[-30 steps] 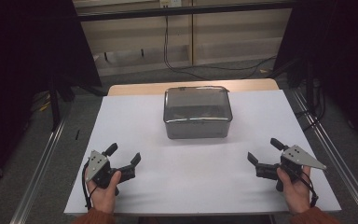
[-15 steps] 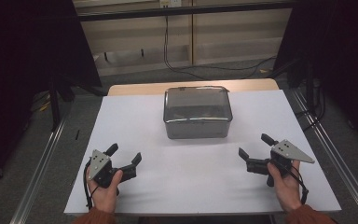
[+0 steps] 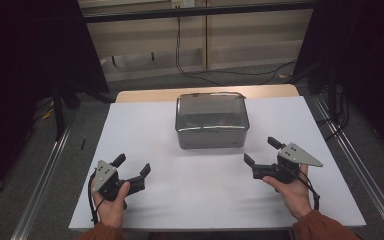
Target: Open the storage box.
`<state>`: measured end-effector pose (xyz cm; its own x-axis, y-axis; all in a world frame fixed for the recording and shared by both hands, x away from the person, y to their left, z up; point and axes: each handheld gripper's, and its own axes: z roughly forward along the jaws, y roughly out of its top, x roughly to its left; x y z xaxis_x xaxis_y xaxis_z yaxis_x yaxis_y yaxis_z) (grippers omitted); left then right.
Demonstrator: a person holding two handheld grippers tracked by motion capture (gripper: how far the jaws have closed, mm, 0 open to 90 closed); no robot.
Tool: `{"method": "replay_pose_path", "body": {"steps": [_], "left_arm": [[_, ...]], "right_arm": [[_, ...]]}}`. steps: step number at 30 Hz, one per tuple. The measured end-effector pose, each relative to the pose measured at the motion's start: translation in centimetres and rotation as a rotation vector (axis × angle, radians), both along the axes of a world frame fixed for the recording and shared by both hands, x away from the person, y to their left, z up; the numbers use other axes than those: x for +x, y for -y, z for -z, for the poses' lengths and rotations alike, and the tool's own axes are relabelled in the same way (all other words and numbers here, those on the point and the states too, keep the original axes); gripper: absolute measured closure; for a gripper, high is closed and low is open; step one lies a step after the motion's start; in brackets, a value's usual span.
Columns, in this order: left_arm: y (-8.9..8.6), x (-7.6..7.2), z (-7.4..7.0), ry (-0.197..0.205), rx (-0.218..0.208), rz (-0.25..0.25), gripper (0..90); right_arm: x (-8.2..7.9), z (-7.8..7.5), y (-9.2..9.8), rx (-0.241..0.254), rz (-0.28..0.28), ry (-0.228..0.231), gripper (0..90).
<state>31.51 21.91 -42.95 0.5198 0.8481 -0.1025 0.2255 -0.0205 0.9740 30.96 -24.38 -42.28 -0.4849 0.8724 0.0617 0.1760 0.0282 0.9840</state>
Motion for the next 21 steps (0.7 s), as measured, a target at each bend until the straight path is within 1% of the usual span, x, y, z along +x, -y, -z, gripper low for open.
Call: {"method": "replay_pose_path", "body": {"steps": [3,4,9,11,13,14,16,20,21], "left_arm": [[0.0,0.0,0.0,-0.005,0.007,0.004,4.4],[0.0,0.1,0.1,-0.010,0.007,0.004,4.4],[0.0,0.2,0.1,-0.014,0.009,0.005,4.4],[0.0,0.2,0.2,-0.015,0.009,0.004,4.4],[-0.1,0.3,0.3,-0.032,-0.003,0.012,4.4],[-0.1,0.4,0.4,-0.034,0.008,0.006,4.4],[-0.1,0.4,0.4,-0.032,0.006,0.003,4.4],[-0.1,0.4,0.3,-0.022,0.017,0.010,4.4],[0.0,0.4,0.3,-0.021,0.021,0.009,4.4]], "right_arm": [[0.1,-0.3,-0.4,0.005,-0.002,0.007,0.6],[0.3,-0.7,-1.0,0.007,-0.019,0.018,0.5],[0.7,-0.9,-1.9,0.002,-0.037,0.023,0.3],[1.0,-1.0,-2.4,-0.033,-0.062,0.030,0.4],[1.5,-1.2,-3.1,-0.065,-0.079,0.042,0.4],[1.6,-1.3,-3.2,-0.078,-0.079,0.047,0.6],[2.0,-1.5,-3.4,-0.104,-0.074,0.070,1.3],[2.4,-1.9,-3.9,-0.190,-0.063,0.108,1.9],[2.4,-1.9,-3.9,-0.190,-0.063,0.108,1.9]]}}
